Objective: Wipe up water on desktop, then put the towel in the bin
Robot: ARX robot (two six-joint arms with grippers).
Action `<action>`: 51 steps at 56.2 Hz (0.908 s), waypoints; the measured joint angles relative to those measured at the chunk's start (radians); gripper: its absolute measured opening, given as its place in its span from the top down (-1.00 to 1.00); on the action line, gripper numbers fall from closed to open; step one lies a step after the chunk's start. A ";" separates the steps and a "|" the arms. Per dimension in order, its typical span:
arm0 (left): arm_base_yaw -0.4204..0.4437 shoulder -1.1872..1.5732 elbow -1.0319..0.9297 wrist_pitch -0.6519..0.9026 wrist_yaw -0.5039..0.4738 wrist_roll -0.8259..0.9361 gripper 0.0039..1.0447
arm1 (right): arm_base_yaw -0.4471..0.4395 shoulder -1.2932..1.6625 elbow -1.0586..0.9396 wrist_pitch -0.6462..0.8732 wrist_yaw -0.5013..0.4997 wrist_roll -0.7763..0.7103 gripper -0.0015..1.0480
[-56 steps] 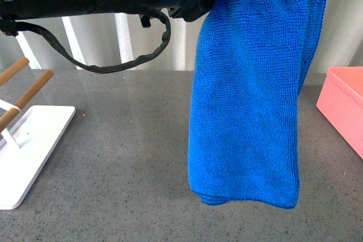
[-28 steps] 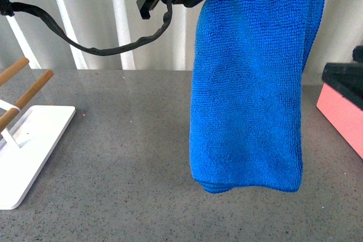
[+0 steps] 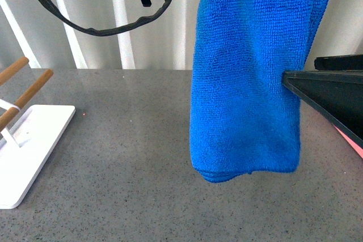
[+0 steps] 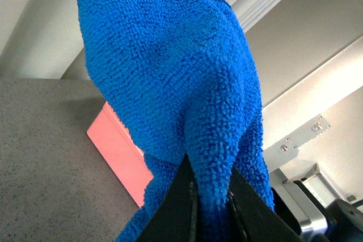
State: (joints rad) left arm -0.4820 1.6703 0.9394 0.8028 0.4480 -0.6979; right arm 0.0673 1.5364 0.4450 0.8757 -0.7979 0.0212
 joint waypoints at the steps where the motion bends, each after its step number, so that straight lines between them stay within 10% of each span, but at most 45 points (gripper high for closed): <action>1: 0.000 0.000 0.000 0.000 0.000 0.000 0.91 | 0.002 0.011 0.010 -0.002 0.000 0.000 -0.86; 15: -0.006 0.000 0.000 -0.010 0.000 -0.007 0.91 | 0.047 0.091 0.126 -0.033 0.011 -0.012 -0.84; 35: -0.021 -0.001 0.009 -0.012 0.000 -0.016 0.91 | 0.197 0.137 0.181 -0.076 0.013 -0.065 0.57; 51: -0.021 -0.005 0.005 -0.011 0.002 -0.018 0.91 | 0.186 0.135 0.169 -0.063 0.005 -0.067 0.93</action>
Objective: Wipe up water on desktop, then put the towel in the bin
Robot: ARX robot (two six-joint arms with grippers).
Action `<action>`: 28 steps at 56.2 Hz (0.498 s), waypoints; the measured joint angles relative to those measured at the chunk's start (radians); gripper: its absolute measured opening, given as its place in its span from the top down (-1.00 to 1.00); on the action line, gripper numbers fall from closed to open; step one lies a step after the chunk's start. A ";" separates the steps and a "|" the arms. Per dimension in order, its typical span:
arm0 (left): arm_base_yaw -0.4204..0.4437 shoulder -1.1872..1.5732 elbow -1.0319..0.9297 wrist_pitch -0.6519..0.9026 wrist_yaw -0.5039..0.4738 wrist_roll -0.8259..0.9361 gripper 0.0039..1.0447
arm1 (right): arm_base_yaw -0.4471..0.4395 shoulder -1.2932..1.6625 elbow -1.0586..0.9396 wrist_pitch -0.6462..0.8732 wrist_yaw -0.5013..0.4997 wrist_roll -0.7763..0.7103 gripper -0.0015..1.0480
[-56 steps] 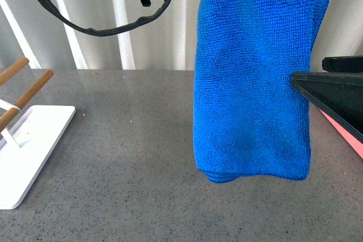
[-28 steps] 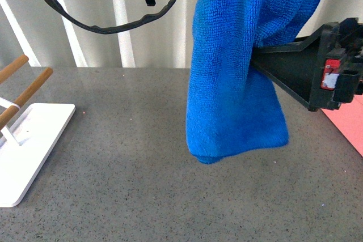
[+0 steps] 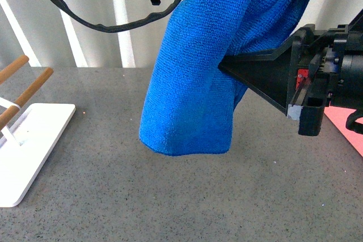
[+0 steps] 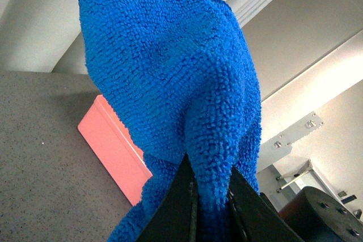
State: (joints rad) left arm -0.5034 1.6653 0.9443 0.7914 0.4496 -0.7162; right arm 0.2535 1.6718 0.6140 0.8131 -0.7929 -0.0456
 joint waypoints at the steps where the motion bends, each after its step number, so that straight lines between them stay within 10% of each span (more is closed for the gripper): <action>1: 0.000 0.000 -0.002 0.000 0.000 0.000 0.91 | -0.003 -0.002 -0.003 -0.002 -0.003 -0.002 0.93; 10: 0.010 -0.004 -0.006 -0.009 0.006 0.006 0.90 | -0.029 -0.053 -0.037 -0.048 -0.026 -0.041 0.93; 28: 0.096 0.007 -0.004 -0.071 -0.002 0.030 -0.09 | -0.155 -0.164 -0.102 -0.133 -0.108 -0.136 0.93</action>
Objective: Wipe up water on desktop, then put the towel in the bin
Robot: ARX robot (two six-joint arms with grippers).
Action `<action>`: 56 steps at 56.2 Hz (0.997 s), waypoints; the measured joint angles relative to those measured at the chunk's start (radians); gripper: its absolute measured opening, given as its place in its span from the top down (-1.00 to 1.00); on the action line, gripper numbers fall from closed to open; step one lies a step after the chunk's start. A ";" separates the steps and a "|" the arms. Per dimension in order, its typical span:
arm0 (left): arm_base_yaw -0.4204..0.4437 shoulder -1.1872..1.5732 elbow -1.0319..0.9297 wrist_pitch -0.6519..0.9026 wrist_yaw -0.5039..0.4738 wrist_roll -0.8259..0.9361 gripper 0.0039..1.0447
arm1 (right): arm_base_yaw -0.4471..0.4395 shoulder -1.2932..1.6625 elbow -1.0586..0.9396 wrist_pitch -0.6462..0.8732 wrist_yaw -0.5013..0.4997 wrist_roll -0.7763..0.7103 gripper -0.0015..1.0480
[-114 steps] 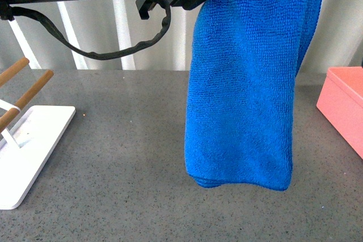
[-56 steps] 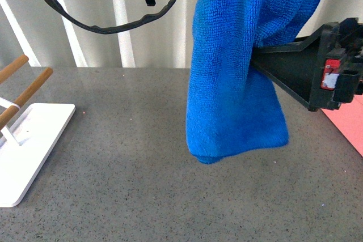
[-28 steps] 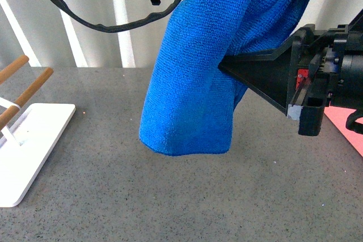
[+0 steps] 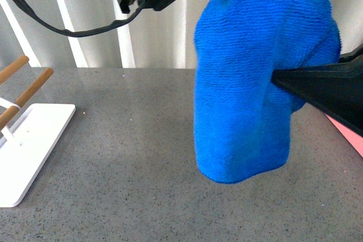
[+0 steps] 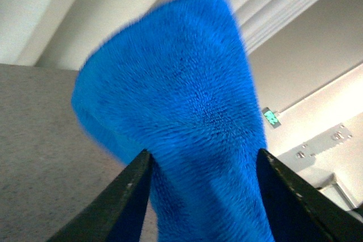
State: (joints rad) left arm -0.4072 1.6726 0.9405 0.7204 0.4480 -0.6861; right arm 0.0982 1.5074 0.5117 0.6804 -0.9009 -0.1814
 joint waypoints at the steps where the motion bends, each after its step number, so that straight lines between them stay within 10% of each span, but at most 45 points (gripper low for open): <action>1: 0.004 0.002 0.001 -0.004 -0.002 0.003 -0.12 | -0.011 -0.002 0.000 0.000 0.000 0.000 0.93; 16: 0.134 0.047 0.019 -0.108 -0.006 0.080 -0.90 | -0.119 -0.003 0.009 0.006 0.011 0.006 0.93; 56: 0.771 -0.283 -0.212 -0.599 0.460 0.705 -0.88 | -0.208 0.082 0.073 -0.104 0.167 -0.074 0.93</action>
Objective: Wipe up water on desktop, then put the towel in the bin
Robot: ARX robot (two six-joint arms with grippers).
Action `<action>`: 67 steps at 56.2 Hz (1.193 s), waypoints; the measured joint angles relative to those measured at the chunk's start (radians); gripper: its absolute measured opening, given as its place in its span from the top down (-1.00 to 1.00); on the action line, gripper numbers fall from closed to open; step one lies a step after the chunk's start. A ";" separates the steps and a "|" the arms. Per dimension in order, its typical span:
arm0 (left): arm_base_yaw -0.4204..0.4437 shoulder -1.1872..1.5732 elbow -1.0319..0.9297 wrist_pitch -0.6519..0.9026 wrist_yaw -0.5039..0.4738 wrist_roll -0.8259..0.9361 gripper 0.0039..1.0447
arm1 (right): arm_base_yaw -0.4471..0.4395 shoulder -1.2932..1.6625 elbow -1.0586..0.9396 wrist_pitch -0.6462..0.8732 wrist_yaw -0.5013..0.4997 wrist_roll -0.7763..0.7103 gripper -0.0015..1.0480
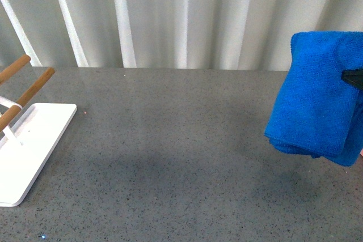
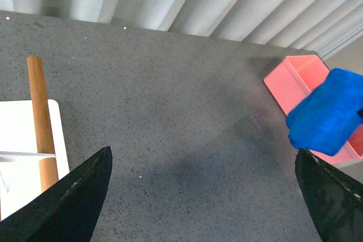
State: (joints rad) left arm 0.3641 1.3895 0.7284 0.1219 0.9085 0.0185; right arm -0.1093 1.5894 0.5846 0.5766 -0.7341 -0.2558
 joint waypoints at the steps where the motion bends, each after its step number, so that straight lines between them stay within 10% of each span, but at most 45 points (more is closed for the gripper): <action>1: 0.003 -0.006 -0.004 -0.003 0.006 0.008 -0.88 | 0.003 0.000 0.000 0.000 0.000 0.000 0.93; 16: 0.014 -0.061 -0.089 0.061 -0.023 0.051 -0.83 | 0.023 0.000 0.000 -0.003 0.015 -0.006 0.93; 23: -0.096 -0.130 -0.372 0.691 -0.597 -0.001 -0.27 | 0.025 0.001 0.000 -0.003 0.017 -0.010 0.93; 38: -0.214 -0.378 -0.570 0.716 -0.762 -0.019 0.93 | 0.029 0.003 0.005 -0.023 0.055 -0.017 0.93; 67: -0.362 -0.760 -0.706 0.494 -0.907 -0.021 0.93 | 0.086 -0.045 0.044 -0.111 0.216 -0.091 0.93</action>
State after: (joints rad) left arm 0.0017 0.6292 0.0227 0.6159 0.0013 -0.0025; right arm -0.0231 1.5448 0.6289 0.4660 -0.5179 -0.3466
